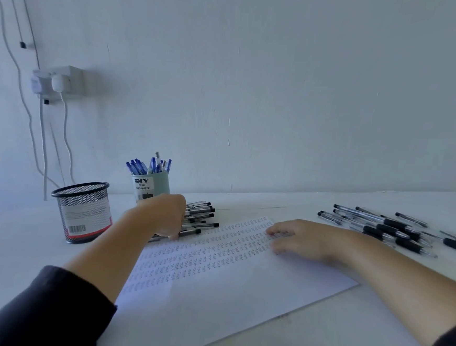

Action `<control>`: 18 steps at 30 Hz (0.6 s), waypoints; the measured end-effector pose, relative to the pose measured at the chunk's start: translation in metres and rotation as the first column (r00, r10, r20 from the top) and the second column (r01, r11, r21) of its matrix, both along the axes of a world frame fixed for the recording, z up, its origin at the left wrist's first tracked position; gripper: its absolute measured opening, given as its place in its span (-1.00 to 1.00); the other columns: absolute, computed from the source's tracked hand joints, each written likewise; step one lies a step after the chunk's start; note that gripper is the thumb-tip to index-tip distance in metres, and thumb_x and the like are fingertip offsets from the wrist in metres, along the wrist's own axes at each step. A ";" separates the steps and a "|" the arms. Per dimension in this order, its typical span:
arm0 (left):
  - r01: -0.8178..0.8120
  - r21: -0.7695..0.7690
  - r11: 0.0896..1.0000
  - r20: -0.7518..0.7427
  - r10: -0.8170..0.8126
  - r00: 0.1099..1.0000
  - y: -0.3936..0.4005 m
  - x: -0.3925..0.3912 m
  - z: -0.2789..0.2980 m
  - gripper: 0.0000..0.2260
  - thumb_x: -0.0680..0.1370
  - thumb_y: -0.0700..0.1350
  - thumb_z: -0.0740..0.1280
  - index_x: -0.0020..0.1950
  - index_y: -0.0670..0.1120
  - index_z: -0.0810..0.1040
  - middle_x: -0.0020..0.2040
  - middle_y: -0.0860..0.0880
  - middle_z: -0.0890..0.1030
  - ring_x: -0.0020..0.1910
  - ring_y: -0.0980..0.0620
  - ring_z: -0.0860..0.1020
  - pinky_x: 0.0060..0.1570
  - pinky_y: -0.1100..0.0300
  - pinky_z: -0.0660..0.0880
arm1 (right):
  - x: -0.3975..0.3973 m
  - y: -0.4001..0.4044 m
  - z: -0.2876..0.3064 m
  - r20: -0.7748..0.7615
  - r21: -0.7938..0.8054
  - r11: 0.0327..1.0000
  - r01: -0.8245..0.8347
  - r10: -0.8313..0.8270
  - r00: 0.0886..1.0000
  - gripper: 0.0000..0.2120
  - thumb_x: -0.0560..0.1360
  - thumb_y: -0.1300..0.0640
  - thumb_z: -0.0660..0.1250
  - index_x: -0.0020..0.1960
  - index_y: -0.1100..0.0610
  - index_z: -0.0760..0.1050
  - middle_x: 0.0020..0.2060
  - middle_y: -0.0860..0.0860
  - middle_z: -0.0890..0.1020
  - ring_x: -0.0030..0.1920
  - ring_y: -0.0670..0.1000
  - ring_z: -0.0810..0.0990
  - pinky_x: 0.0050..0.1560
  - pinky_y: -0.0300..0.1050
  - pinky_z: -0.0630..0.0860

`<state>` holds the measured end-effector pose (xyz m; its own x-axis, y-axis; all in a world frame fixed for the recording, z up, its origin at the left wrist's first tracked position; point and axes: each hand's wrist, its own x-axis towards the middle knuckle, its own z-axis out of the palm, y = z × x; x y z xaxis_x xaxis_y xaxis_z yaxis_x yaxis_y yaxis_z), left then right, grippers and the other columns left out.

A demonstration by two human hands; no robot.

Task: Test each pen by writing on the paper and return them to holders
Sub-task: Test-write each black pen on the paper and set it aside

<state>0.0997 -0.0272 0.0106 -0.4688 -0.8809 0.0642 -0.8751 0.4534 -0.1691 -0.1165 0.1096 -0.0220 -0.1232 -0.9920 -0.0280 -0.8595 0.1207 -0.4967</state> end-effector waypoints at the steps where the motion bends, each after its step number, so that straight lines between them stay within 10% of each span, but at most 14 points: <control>1: 0.011 0.008 1.000 -0.014 -0.011 1.000 0.001 -0.001 -0.001 -0.79 0.46 -0.26 0.36 -0.28 -0.08 0.37 -0.16 -0.03 0.57 -0.09 -0.04 0.51 0.07 0.09 0.51 | 0.000 0.000 0.000 0.003 0.001 1.000 0.004 -0.004 1.000 -0.61 0.54 0.09 0.27 0.34 0.15 0.42 0.35 0.04 0.44 0.35 0.03 0.39 0.36 -0.12 0.26; 6: 0.116 -0.041 0.992 -0.165 -0.121 0.979 0.016 -0.011 0.005 -0.98 0.61 -0.20 0.18 0.03 -0.10 0.36 -0.06 -0.02 0.51 -0.15 0.04 0.43 -0.27 0.34 0.34 | -0.001 0.000 0.001 0.010 0.012 1.000 0.004 -0.004 1.000 -0.64 0.56 0.14 0.23 0.33 0.17 0.43 0.34 0.03 0.46 0.34 0.01 0.39 0.33 -0.16 0.26; 11: 0.184 -0.195 0.963 -0.464 -0.256 0.848 0.024 -0.027 0.002 -0.69 0.62 -0.18 0.21 0.36 -0.07 0.30 -0.02 -0.09 0.59 -0.08 -0.02 0.55 -0.05 0.09 0.53 | -0.003 -0.001 0.003 -0.015 0.034 0.999 0.000 0.001 1.000 -0.64 0.59 0.15 0.16 0.36 0.21 0.40 0.36 0.08 0.43 0.36 0.04 0.37 0.34 -0.14 0.25; 18: 0.157 -0.317 0.935 -0.610 -0.328 0.721 0.040 -0.043 -0.010 -0.81 0.66 -0.12 0.08 0.24 0.04 0.36 -0.06 -0.03 0.40 -0.26 0.01 0.47 -0.21 0.13 0.49 | -0.006 -0.005 0.000 -0.035 0.044 0.999 -0.026 0.027 0.999 -0.58 0.59 0.09 0.18 0.44 -0.02 0.30 0.45 -0.10 0.30 0.42 -0.08 0.29 0.38 -0.20 0.18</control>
<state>0.0564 0.0126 0.0009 -0.4333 -0.6617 0.6119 -0.6736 0.6888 0.2678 -0.1221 0.1050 -0.0224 -0.0986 -0.9929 -0.0671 -0.8795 0.1185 -0.4609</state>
